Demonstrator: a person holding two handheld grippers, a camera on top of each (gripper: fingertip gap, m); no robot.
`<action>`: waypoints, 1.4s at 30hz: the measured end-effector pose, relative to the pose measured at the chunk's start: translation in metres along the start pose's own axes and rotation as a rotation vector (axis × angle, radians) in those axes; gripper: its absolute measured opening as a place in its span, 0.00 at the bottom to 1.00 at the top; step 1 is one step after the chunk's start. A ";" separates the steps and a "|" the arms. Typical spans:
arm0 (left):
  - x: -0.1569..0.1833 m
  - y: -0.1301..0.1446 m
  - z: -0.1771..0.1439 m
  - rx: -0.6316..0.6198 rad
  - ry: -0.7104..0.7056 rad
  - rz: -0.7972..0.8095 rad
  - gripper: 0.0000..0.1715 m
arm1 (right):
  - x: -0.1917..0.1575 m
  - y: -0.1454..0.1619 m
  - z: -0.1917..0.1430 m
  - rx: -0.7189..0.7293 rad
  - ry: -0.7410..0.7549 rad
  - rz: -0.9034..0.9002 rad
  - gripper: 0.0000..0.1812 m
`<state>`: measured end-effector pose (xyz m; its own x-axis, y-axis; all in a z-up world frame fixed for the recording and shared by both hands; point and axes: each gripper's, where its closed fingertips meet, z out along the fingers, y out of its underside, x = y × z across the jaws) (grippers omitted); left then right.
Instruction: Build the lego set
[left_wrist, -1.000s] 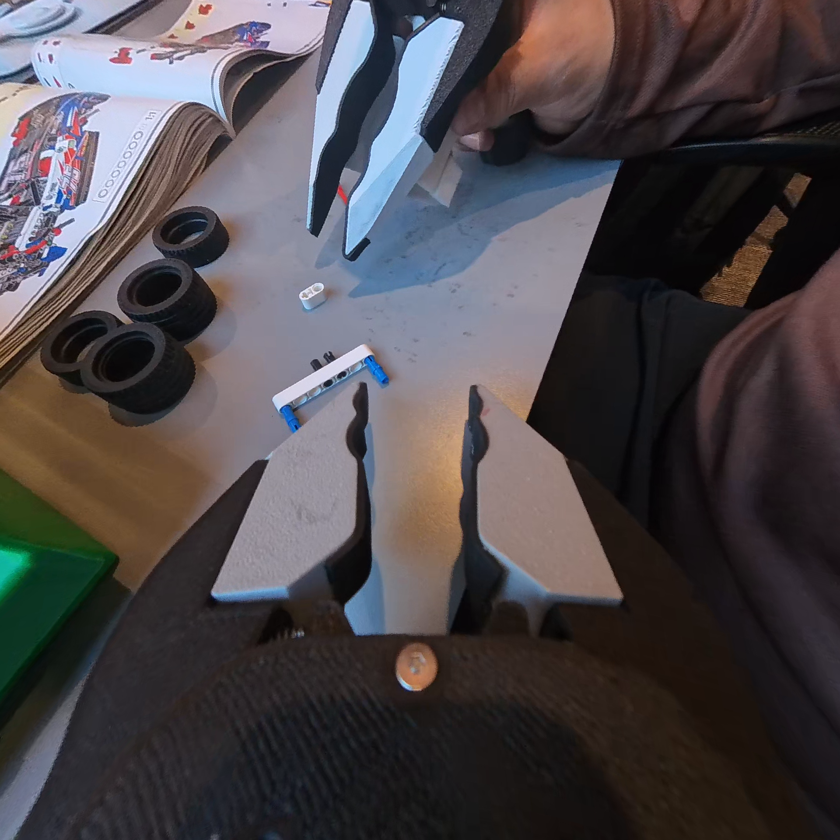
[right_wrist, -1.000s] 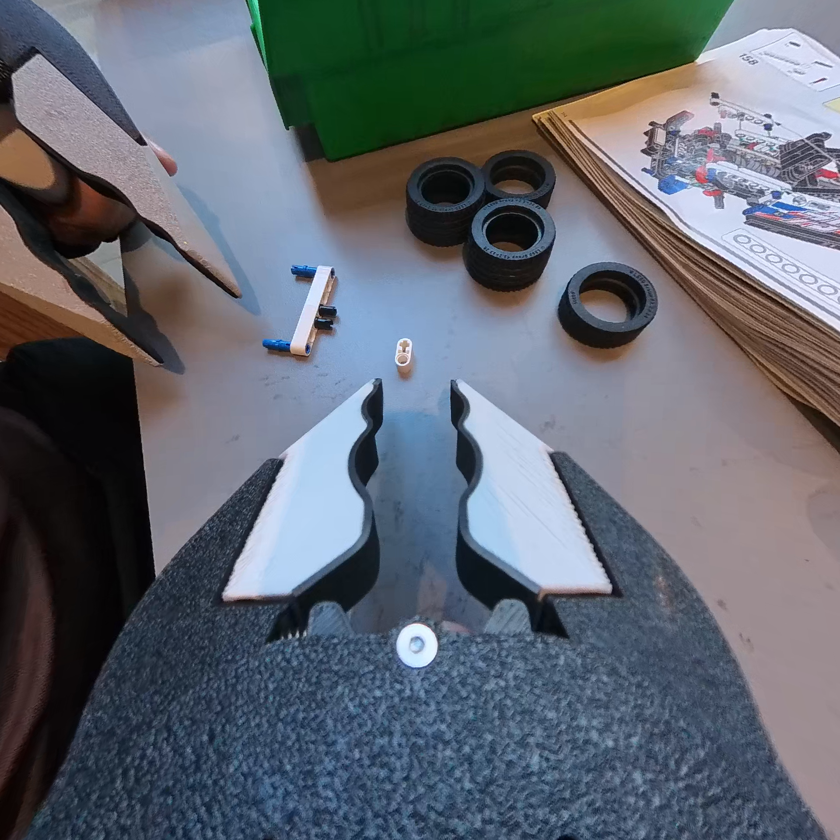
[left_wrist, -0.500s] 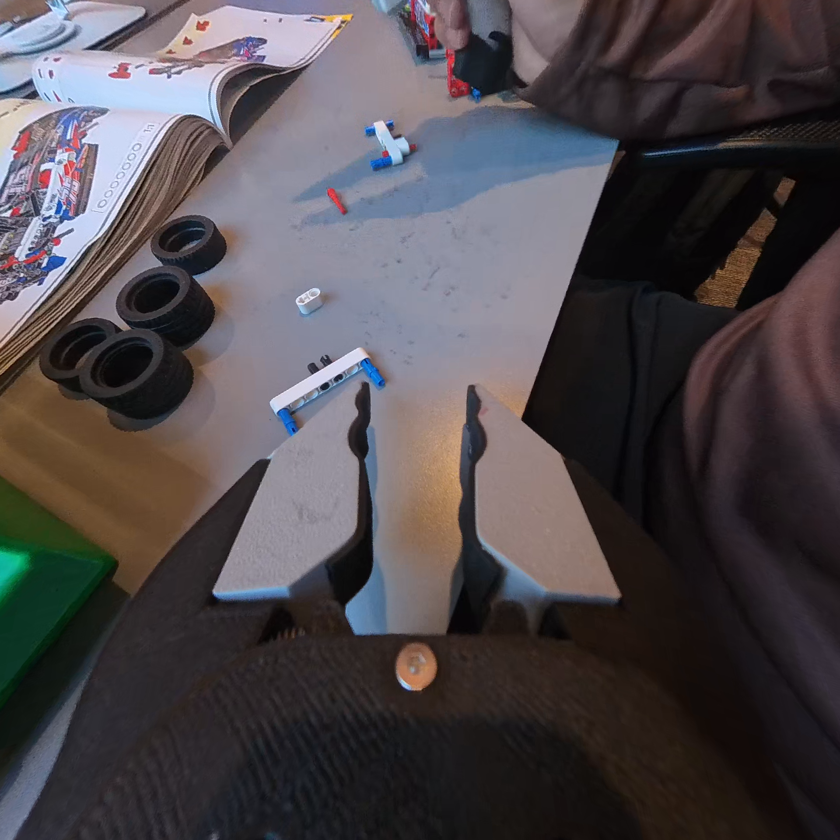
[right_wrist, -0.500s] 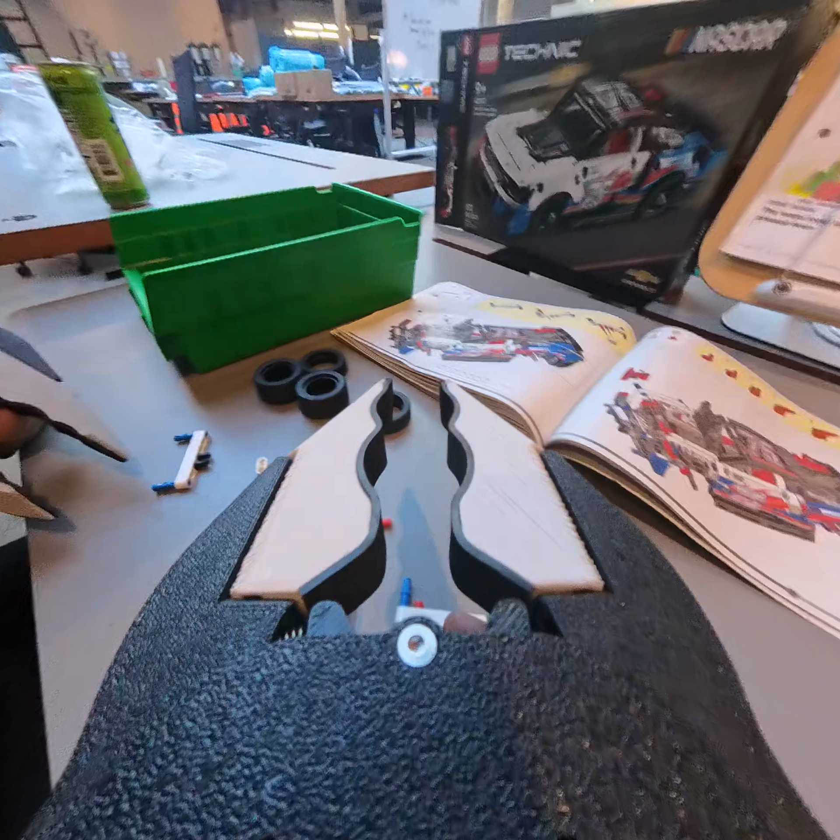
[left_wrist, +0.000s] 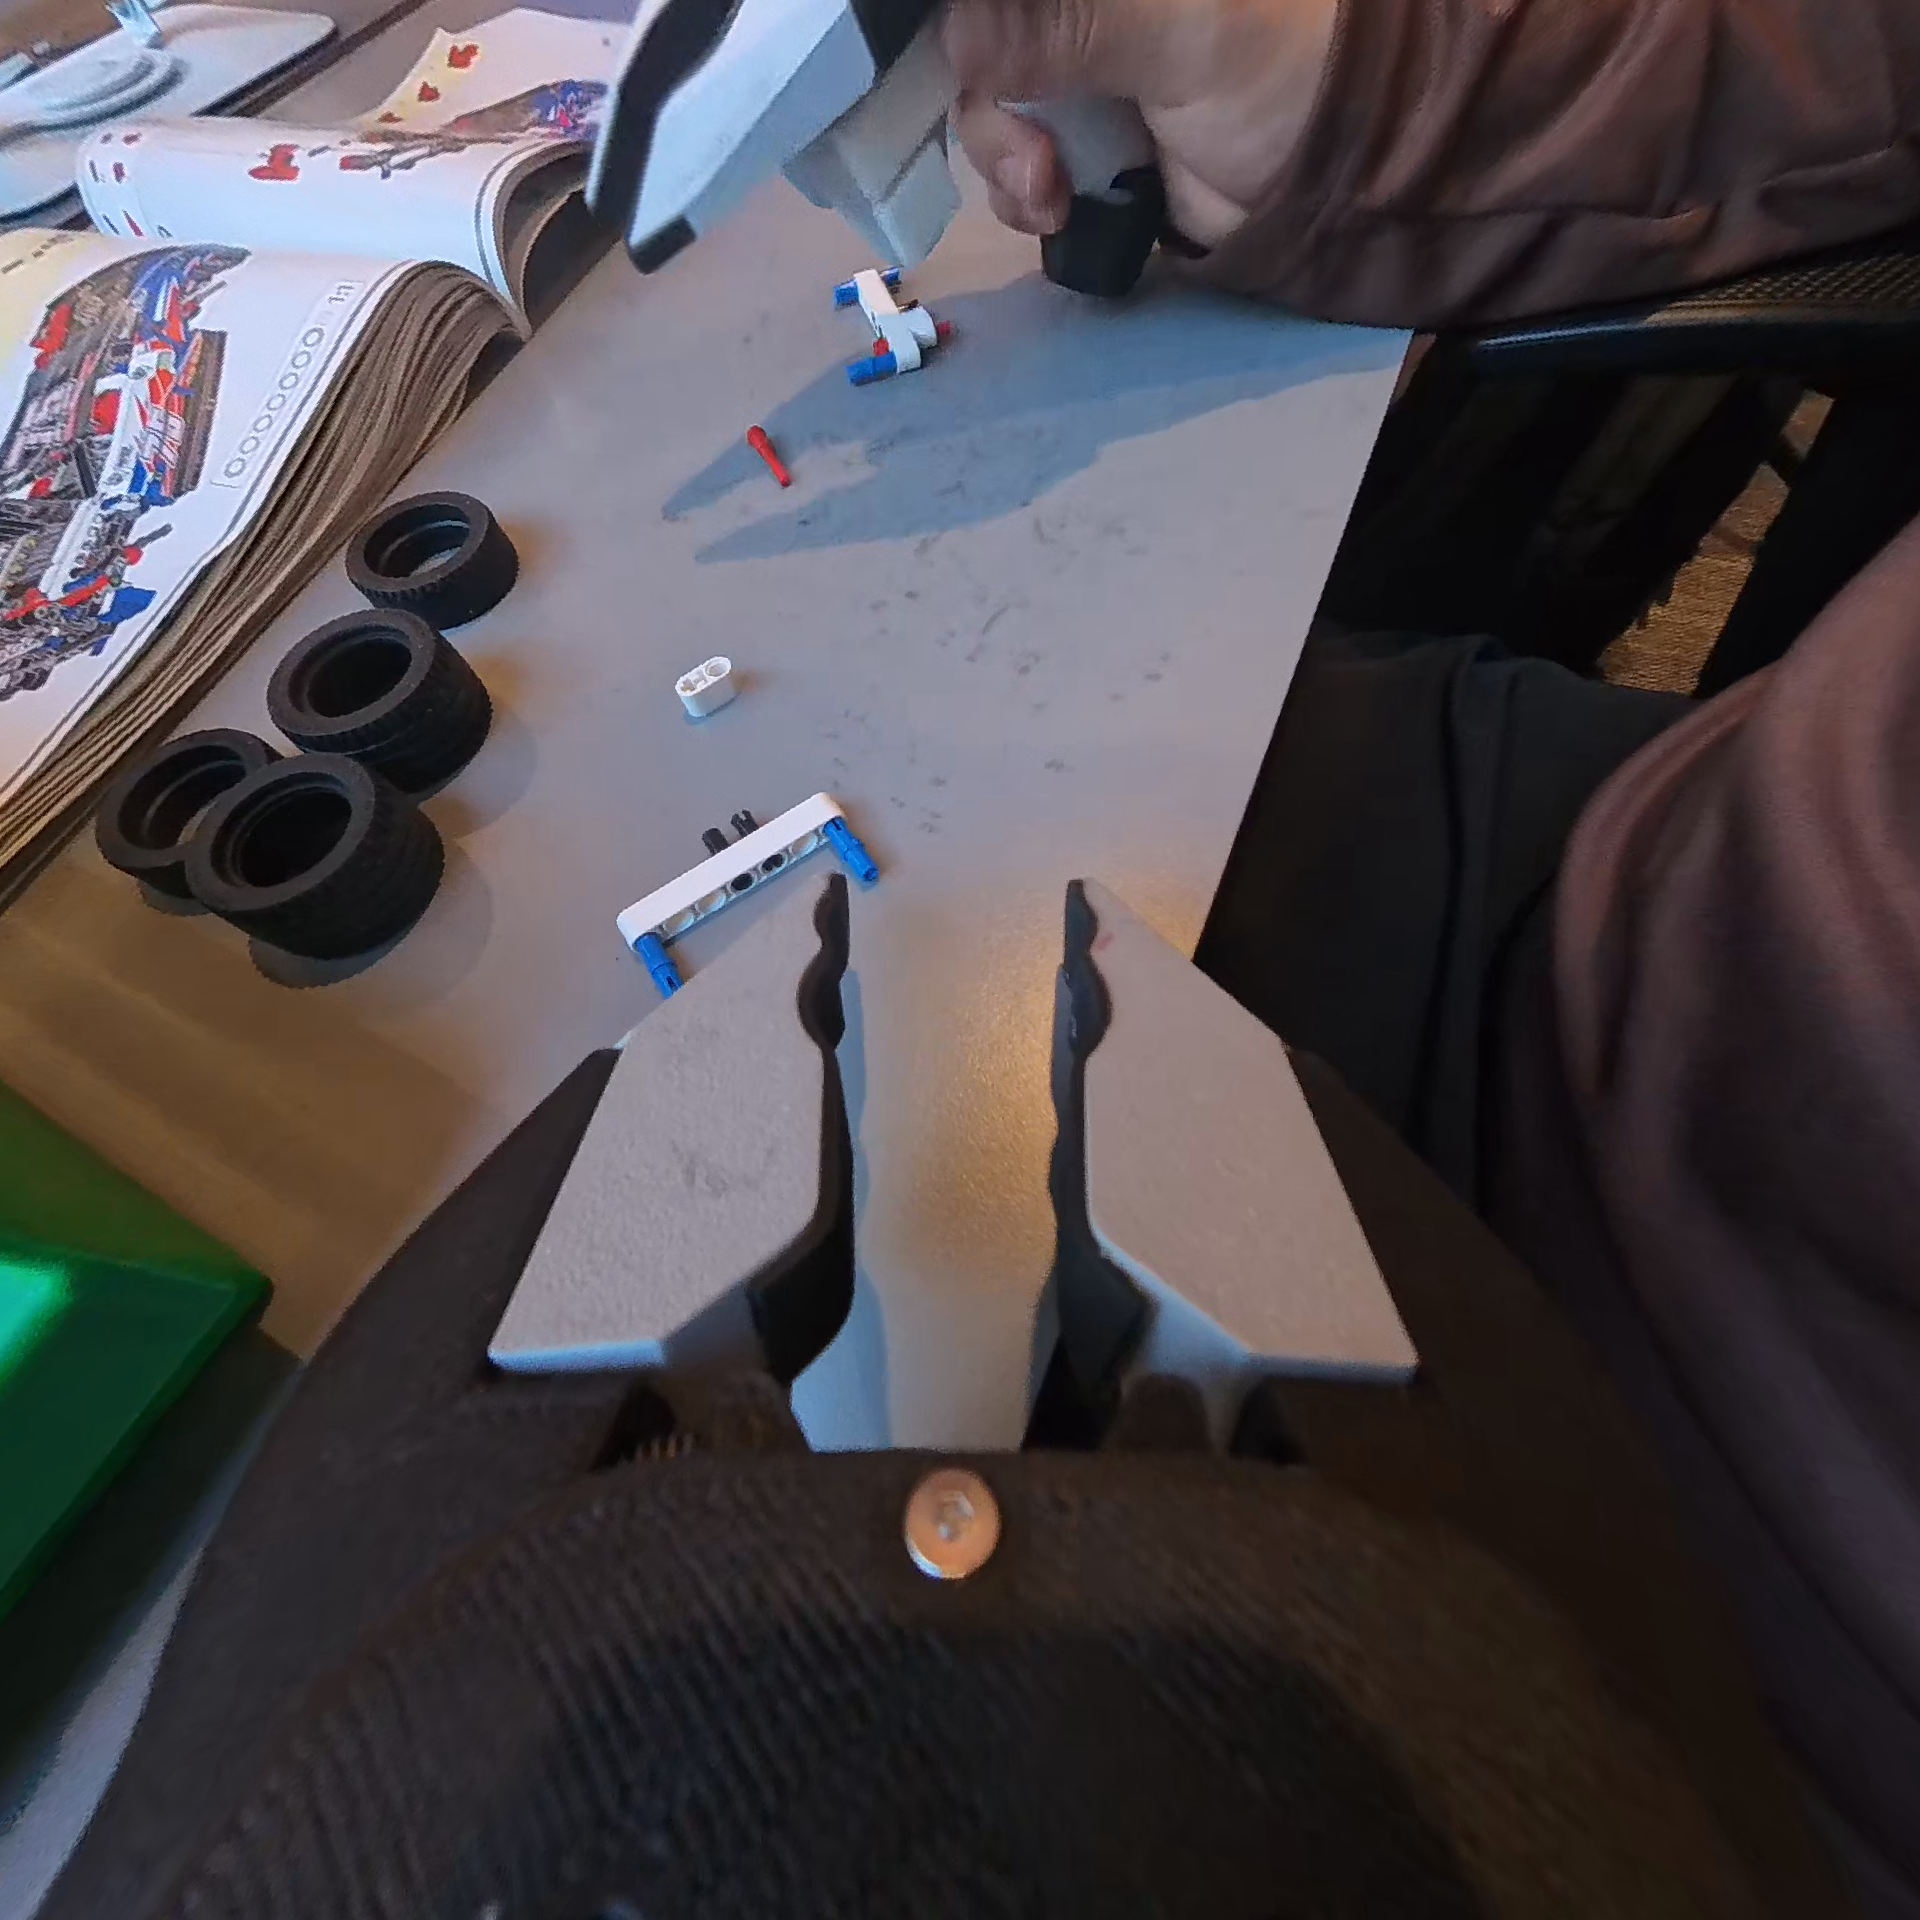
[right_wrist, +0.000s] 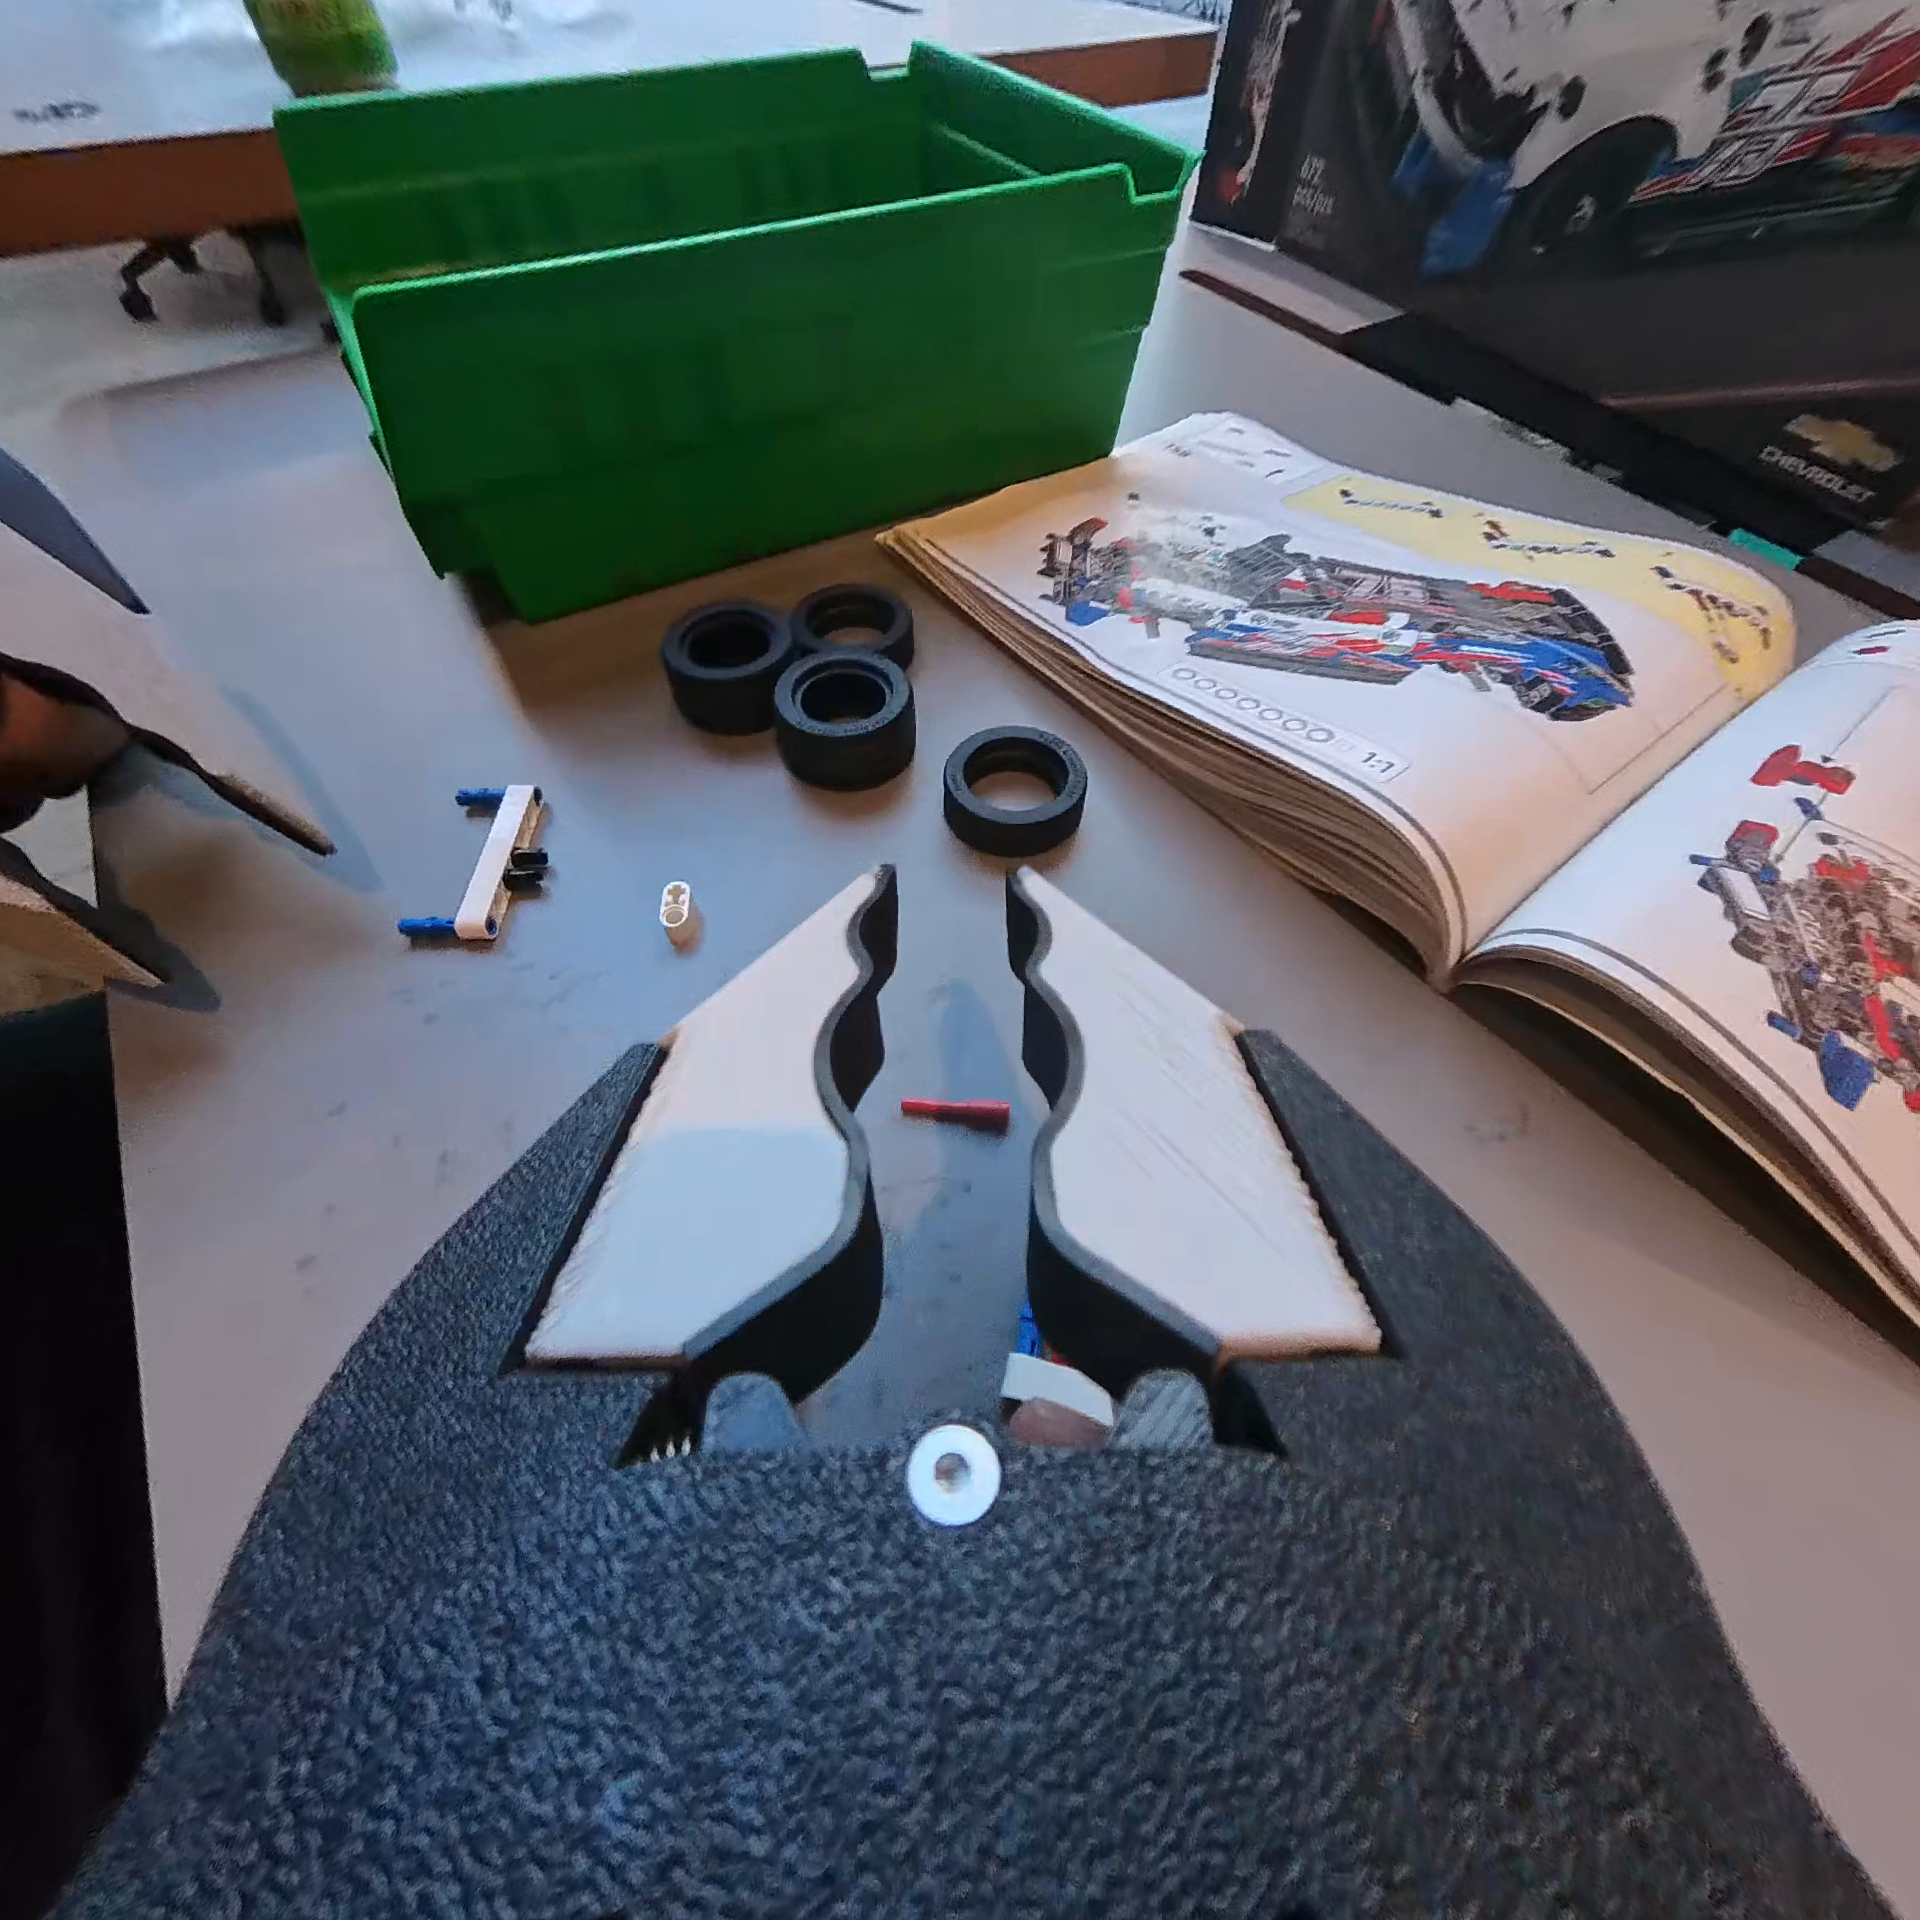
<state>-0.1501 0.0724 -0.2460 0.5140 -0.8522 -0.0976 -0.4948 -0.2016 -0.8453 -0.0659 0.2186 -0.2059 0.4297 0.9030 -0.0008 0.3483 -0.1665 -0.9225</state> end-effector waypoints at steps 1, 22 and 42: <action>0.000 0.000 0.000 -0.001 -0.001 0.002 0.23 | 0.001 0.001 0.000 -0.004 0.001 0.002 0.11; 0.001 0.000 0.001 -0.005 0.002 0.004 0.23 | 0.006 0.003 -0.001 0.000 0.012 0.021 0.11; 0.001 0.002 0.003 -0.027 0.016 -0.016 0.23 | 0.007 0.011 0.003 -0.042 0.011 0.002 0.11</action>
<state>-0.1492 0.0726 -0.2495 0.5110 -0.8562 -0.0760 -0.5052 -0.2277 -0.8324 -0.0617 0.2247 -0.2170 0.4395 0.8982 0.0021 0.3819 -0.1848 -0.9055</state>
